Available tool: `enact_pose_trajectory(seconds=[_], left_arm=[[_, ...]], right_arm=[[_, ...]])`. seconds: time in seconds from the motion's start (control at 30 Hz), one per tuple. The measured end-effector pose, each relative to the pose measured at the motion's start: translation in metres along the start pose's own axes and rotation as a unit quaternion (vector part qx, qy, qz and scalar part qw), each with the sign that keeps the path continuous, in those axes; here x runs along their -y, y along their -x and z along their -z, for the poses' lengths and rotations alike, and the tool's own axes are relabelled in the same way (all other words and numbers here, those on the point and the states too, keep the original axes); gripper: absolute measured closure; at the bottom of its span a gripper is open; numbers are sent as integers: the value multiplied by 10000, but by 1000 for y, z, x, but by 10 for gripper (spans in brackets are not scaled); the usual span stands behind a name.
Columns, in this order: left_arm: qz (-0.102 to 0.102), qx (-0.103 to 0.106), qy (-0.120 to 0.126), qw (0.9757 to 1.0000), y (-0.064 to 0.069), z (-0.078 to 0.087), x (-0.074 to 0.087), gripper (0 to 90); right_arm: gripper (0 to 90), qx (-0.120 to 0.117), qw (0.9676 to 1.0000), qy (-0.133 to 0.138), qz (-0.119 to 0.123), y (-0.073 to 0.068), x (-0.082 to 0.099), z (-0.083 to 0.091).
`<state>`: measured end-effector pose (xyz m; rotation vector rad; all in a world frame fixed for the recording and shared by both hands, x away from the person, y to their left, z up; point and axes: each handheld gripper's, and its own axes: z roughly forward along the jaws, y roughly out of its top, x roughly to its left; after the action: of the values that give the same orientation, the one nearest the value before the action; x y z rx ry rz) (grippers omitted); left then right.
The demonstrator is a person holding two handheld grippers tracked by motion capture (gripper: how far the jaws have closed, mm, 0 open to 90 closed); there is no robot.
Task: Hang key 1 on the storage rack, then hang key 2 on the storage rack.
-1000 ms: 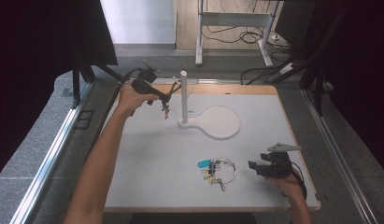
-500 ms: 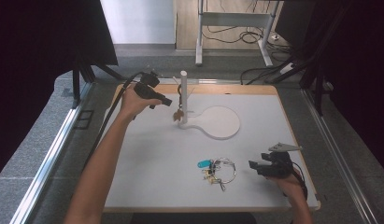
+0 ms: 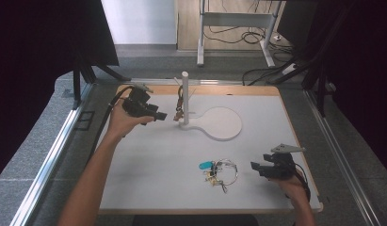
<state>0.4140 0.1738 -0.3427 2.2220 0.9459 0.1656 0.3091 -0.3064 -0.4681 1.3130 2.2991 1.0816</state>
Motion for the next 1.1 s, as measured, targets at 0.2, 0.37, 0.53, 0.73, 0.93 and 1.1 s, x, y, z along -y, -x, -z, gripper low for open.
enact_pose_trajectory(seconds=[0.2, 0.37, 0.53, 0.73, 0.93, 1.1], left_arm=[[-181, -10, -148, 9997, 15, 1, 27, 426], [-256, -42, -189, 9995, 28, -3, 47, 416], [-367, -71, -453, 9983, 38, -16, 64, 397], [-427, -154, -602, 9972, 42, -25, 81, 395], [-421, -102, -636, 9970, 40, -31, 98, 395], [-364, -85, -671, 9970, 37, -34, 111, 391]], right_arm=[[312, -68, 9999, 16, 85, -2, -1, -1], [311, -90, 9998, -20, 162, -5, -1, -3], [311, -82, 9998, -40, 188, -6, -2, -3], [312, -94, 9998, -83, 184, -6, -2, -7], [316, -22, 9993, -104, 365, -9, -5, -14], [323, 82, 9985, -15, 543, -12, -16, -10]])
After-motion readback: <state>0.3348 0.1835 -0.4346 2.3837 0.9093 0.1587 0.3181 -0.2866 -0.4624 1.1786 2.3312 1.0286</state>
